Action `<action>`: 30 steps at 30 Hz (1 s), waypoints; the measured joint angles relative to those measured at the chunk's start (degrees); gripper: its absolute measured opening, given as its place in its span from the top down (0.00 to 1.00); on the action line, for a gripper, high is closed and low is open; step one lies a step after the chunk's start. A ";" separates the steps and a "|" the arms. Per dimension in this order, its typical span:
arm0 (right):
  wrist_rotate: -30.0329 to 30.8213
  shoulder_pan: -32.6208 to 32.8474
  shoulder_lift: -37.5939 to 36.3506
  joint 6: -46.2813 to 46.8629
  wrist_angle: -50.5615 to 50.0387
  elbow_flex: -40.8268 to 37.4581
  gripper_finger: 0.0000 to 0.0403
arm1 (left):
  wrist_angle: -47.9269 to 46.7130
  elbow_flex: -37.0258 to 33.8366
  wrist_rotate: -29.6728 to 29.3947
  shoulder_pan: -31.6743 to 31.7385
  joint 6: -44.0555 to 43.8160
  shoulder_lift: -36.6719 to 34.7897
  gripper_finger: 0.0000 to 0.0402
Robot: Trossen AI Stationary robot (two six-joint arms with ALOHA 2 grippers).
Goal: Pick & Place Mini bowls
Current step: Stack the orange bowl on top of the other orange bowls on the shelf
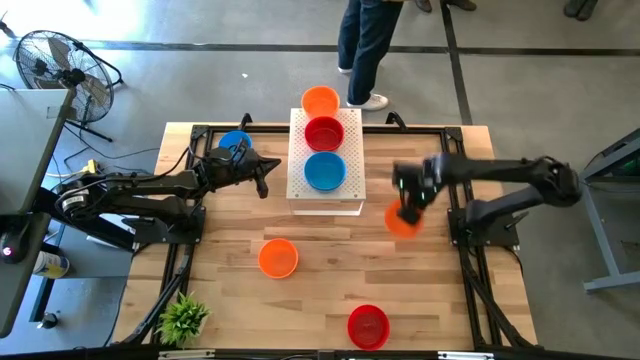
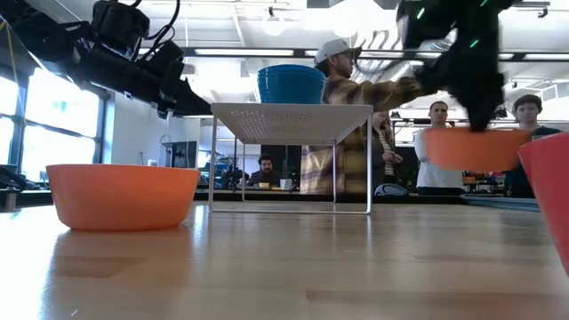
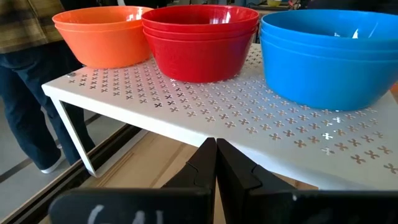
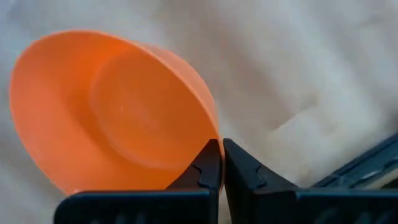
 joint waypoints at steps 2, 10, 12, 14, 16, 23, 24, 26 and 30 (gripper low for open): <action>1.14 -8.72 0.37 -3.79 2.99 0.00 1.00 | -0.30 0.00 0.00 -0.01 0.01 0.00 0.99; -1.22 -34.31 6.39 -12.34 12.82 0.00 1.00 | -0.30 0.00 0.00 0.01 0.01 0.00 0.99; -2.08 -38.38 9.09 -13.71 14.57 0.00 1.00 | -0.29 0.00 0.00 -0.01 0.01 0.00 0.99; -3.16 -41.66 11.82 -14.64 16.86 0.00 1.00 | -0.30 0.00 -0.02 -0.01 0.01 0.00 0.99; -5.14 -44.15 14.10 -14.97 19.89 0.00 1.00 | -0.29 0.00 -0.01 0.00 0.01 0.00 0.99; -6.82 -49.43 18.98 -13.41 27.00 0.12 1.00 | -0.70 0.00 -0.02 -0.01 0.01 0.00 0.99; -6.73 -49.50 19.21 -13.12 27.23 0.40 1.00 | -0.71 0.00 -0.02 -0.01 0.01 0.00 0.99; -7.18 -49.41 19.37 -12.35 28.75 0.66 1.00 | -0.65 0.00 -0.02 0.01 0.01 0.00 0.99; -6.67 -49.69 19.75 -11.98 29.17 0.61 0.98 | -0.66 0.00 -0.02 0.01 0.00 0.00 0.99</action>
